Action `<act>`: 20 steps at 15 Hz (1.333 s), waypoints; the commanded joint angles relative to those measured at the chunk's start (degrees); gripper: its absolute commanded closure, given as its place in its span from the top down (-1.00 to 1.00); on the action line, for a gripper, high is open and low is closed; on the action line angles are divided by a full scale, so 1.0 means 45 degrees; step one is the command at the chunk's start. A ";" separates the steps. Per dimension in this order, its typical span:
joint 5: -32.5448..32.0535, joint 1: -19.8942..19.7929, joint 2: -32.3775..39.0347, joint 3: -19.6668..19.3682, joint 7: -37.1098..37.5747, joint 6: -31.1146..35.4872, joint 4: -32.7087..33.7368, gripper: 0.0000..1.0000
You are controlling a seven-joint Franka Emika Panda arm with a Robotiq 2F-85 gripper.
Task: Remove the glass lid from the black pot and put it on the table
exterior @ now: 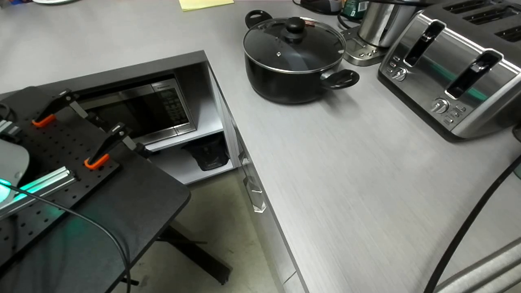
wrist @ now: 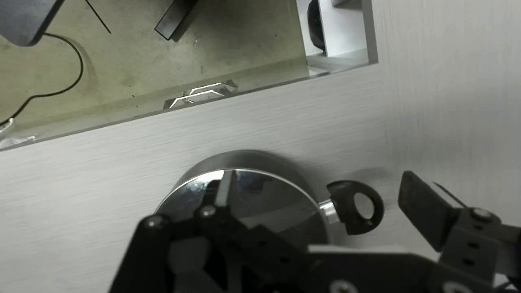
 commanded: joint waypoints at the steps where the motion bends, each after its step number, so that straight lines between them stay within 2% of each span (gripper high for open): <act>1: -0.0144 -0.0046 0.1709 -0.0588 0.1931 0.0102 0.1643 1.00; 10: 0.0225 -0.0075 0.4937 -0.1958 0.5271 0.0335 0.4227 1.00; 20: -0.0055 -0.0090 0.6788 -0.2431 0.5125 0.1645 0.5103 1.00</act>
